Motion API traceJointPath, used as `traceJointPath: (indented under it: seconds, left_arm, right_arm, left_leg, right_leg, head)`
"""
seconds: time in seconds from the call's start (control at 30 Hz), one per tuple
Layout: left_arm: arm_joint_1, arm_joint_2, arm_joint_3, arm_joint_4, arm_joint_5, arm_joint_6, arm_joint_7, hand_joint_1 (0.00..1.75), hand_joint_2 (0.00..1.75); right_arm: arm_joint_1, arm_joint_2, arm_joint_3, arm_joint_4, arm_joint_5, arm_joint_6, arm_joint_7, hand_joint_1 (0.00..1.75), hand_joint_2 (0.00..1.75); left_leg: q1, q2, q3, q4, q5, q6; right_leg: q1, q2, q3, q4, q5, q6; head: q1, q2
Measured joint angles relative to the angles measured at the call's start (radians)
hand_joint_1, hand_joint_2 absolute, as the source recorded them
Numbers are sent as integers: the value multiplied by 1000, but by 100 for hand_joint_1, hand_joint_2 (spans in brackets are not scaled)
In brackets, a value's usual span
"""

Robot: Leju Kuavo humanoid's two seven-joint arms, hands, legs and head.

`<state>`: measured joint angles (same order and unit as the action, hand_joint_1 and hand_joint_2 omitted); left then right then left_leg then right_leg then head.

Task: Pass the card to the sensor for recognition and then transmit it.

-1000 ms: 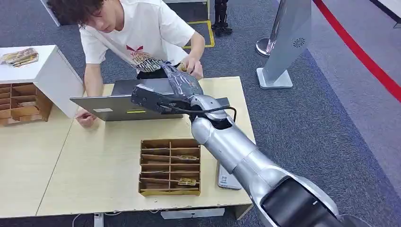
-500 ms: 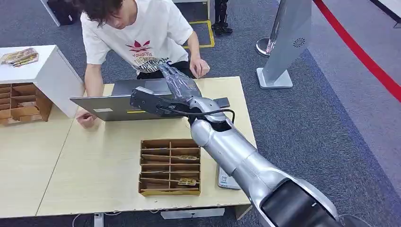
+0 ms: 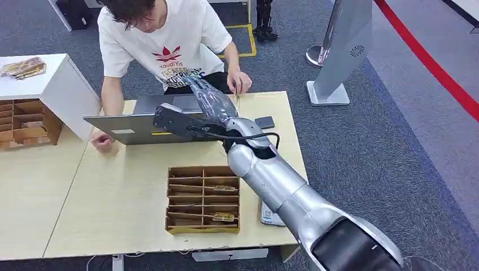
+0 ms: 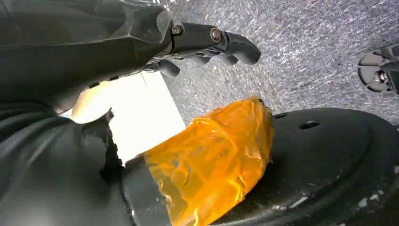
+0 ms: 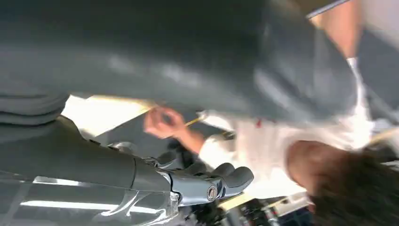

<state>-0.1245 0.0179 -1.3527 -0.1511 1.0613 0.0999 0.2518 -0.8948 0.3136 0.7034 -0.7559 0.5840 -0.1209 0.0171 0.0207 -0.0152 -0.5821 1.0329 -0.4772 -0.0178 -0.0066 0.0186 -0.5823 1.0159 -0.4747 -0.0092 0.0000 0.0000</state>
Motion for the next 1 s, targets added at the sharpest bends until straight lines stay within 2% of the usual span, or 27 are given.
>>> traceJointPath:
  seconds: [0.17, 0.2, 0.23, 0.3, 0.43, 0.53, 0.83, 0.97, 1.0]
  left_arm:
    - [11, -2, 3, 0, 46, 5, -16, 0, 0]
    - [14, -2, 5, 0, 56, 6, -19, 0, 0]
    - [16, -2, 7, 0, 66, 8, -23, 0, 0]
    - [21, -3, 16, 0, 90, 16, -31, 0, 0]
    - [39, -8, 44, 0, 130, 34, -48, 0, 0]
    - [45, -8, 56, 0, 136, 35, -53, 0, 0]
    - [51, -8, 73, 0, 140, 35, -56, 0, 0]
    - [51, -6, 76, 0, 142, 34, -56, 0, 0]
    - [52, -6, 76, 0, 143, 34, -56, 0, 0]
  right_arm:
    - [160, -40, 2, -258, -88, -10, -49, 0, 175]
    - [196, -52, 5, -307, -98, -18, -57, 52, 175]
    - [232, -68, 10, -360, -108, -28, -68, 145, 175]
    - [322, -105, 20, -467, -122, -56, -75, 171, 175]
    - [539, -204, 20, -596, -125, -158, -129, 175, 175]
    - [622, -246, 20, -650, -130, -172, -138, 175, 175]
    - [693, -298, 13, -734, -127, -180, -134, 175, 175]
    - [705, -314, 6, -753, -103, -193, -122, 162, 175]
    - [708, -317, 5, -756, -102, -193, -121, 154, 175]
  left_leg:
    - [0, 0, -1, 0, -1, 0]
    - [0, 0, -1, 0, -1, 0]
    - [0, 0, -1, 0, -1, 1]
    - [0, 0, -1, 0, -2, 1]
    - [0, -4, -2, 0, -3, 4]
    - [0, -2, -2, 0, -4, 4]
    - [0, -2, -2, 0, -4, 4]
    - [0, -2, -2, 0, -4, 4]
    - [0, -2, -2, 0, -4, 4]
  right_leg:
    - [0, 0, -1, -1, -1, 1]
    - [0, 0, -1, -1, -1, 1]
    - [0, 0, -1, -1, -1, 1]
    - [0, 0, -1, -2, -1, 1]
    - [0, -5, 2, -3, -3, 4]
    - [0, -3, 1, -4, -3, 3]
    - [0, -3, 1, -3, -3, 3]
    - [0, -3, 1, -3, -3, 3]
    - [0, -3, 1, -3, -3, 3]
  head:
    - [1, 0]
    - [0, 0]
    - [1, 0]
    - [0, 0]
    - [1, 0]
    - [0, 0]
    - [0, 0]
    - [0, 0]
    - [0, 0]
